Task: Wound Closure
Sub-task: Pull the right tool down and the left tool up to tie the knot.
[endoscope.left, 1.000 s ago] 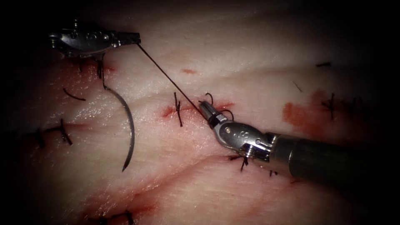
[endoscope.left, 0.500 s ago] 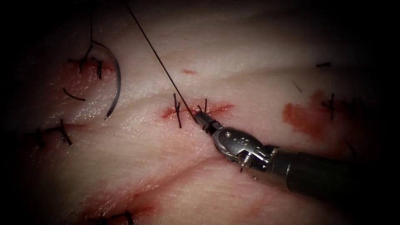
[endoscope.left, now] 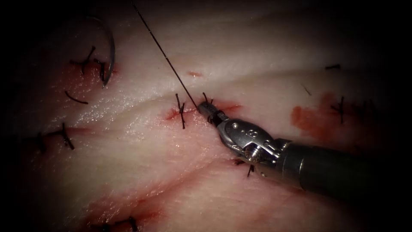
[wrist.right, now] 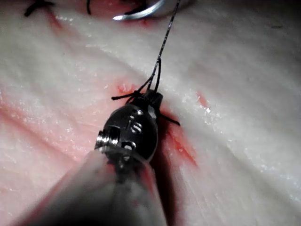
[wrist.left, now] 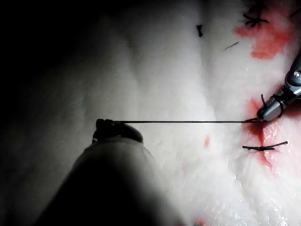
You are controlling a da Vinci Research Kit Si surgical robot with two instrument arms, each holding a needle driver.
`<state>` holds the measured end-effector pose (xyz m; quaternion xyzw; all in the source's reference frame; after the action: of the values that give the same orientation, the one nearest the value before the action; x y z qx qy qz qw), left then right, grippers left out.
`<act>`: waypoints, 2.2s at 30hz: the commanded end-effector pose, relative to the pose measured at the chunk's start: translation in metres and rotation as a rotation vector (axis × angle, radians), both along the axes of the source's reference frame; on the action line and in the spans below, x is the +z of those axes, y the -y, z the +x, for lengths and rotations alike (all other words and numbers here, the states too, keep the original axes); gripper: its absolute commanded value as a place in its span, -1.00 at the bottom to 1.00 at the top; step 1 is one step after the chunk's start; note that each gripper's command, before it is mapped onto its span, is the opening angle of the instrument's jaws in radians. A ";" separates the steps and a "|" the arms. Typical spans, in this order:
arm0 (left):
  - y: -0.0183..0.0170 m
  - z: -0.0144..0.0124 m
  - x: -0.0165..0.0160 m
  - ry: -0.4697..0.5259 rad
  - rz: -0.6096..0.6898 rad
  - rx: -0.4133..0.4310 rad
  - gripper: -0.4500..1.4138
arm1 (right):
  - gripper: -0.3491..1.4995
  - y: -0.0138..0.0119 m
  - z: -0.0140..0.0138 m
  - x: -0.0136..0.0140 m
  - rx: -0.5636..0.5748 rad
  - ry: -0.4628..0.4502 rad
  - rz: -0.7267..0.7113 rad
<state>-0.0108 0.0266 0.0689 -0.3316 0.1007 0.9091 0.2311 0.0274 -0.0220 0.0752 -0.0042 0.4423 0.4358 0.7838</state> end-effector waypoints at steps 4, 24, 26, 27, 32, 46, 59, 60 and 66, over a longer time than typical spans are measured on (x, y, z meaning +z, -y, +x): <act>-0.0019 -0.0009 -0.0001 0.009 -0.013 -0.007 -1.00 | -1.00 0.0005 -0.0003 0.0029 -0.090 0.026 -0.102; -0.0038 -0.0013 -0.0005 0.002 -0.058 -0.015 -1.00 | -1.00 0.0009 -0.0008 0.0019 -0.075 -0.039 -0.119; -0.0046 -0.0013 -0.0008 -0.005 -0.072 -0.026 -1.00 | -1.00 0.0010 -0.0008 0.0014 -0.089 -0.062 -0.117; -0.0056 -0.0013 -0.0013 -0.013 -0.102 -0.046 -1.00 | -1.00 0.0010 -0.0006 0.0006 -0.110 -0.085 -0.114; -0.0074 -0.0015 -0.0020 -0.043 -0.146 -0.100 -1.00 | -1.00 0.0009 0.0006 -0.0020 -0.265 -0.121 -0.220; -0.0093 -0.0017 -0.0025 -0.095 -0.214 -0.160 -1.00 | -1.00 0.0008 0.0016 -0.0026 -0.568 -0.087 -0.445; -0.0135 -0.0022 -0.0031 -0.138 -0.336 -0.188 -1.00 | -1.00 0.0001 0.0001 0.0005 -0.582 -0.052 -0.473; -0.0135 -0.0022 -0.0031 -0.138 -0.336 -0.188 -1.00 | -1.00 0.0001 0.0001 0.0005 -0.582 -0.052 -0.473; -0.0145 -0.0023 -0.0027 -0.163 -0.359 -0.162 -1.00 | -1.00 0.0022 -0.0001 0.0013 -0.587 -0.039 -0.473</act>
<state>-0.0125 0.0403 0.0662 -0.2804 0.3075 0.8807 0.2263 0.0263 -0.0245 0.0762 -0.0497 0.5268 0.0774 0.8450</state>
